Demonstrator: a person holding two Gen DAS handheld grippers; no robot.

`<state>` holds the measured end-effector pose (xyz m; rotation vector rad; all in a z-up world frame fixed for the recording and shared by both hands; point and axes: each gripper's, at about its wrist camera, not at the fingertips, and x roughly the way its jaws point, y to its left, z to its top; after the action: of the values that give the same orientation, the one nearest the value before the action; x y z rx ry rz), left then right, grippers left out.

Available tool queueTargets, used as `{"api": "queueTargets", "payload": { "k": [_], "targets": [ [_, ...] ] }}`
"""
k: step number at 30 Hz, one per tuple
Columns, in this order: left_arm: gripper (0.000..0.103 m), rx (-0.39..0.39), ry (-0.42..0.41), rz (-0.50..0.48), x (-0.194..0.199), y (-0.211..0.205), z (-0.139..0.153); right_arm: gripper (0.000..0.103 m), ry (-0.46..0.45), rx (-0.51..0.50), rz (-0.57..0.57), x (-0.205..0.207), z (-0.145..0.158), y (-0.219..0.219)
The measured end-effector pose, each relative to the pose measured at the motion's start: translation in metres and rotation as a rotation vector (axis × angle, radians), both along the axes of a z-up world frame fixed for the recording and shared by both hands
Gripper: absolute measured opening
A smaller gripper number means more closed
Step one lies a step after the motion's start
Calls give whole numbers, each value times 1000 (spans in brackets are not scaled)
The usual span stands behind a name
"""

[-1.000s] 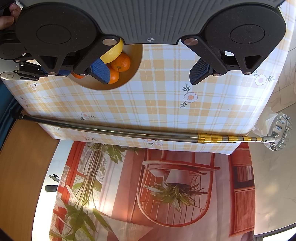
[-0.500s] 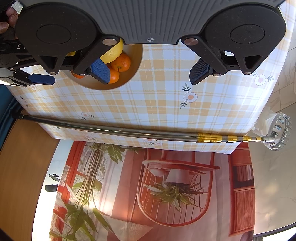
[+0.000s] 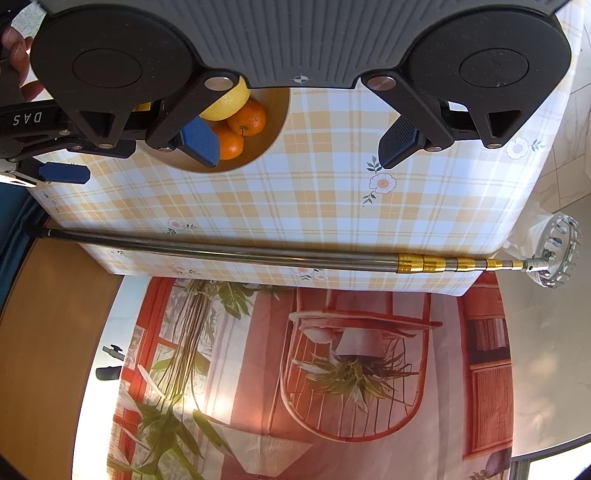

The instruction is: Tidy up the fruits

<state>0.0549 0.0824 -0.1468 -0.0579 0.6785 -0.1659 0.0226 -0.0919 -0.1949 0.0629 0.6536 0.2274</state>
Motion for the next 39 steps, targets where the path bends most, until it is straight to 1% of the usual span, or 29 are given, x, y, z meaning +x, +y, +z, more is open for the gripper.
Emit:
{"api": "queueTargets", "payload": {
  "k": [6, 11, 14, 18, 21, 23, 27, 32, 39],
  "targets": [
    [94, -15, -74, -26, -2, -1, 31, 103, -86, 13, -29, -7, 43, -7],
    [94, 10, -155, -38, -7, -8, 66, 103, -167, 12, -67, -13, 82, -14],
    [95, 8, -200, -54, -10, -12, 86, 103, -215, 11, -85, -20, 106, -18],
    [98, -6, -270, -64, -17, -18, 111, 103, -268, 1, -98, -28, 132, -20],
    [100, -16, -311, -66, -21, -22, 125, 103, -305, -10, -109, -33, 146, -20],
    [103, -9, -331, -63, -23, -26, 132, 103, -324, 10, -111, -37, 153, -24],
    [103, 4, -354, -52, -26, -31, 138, 103, -344, 18, -122, -42, 159, -30],
    [103, -10, -339, -47, -26, -31, 139, 103, -343, 20, -133, -46, 158, -33],
    [103, 1, -333, -39, -27, -28, 140, 103, -344, 29, -149, -52, 155, -35]
  ]
}}
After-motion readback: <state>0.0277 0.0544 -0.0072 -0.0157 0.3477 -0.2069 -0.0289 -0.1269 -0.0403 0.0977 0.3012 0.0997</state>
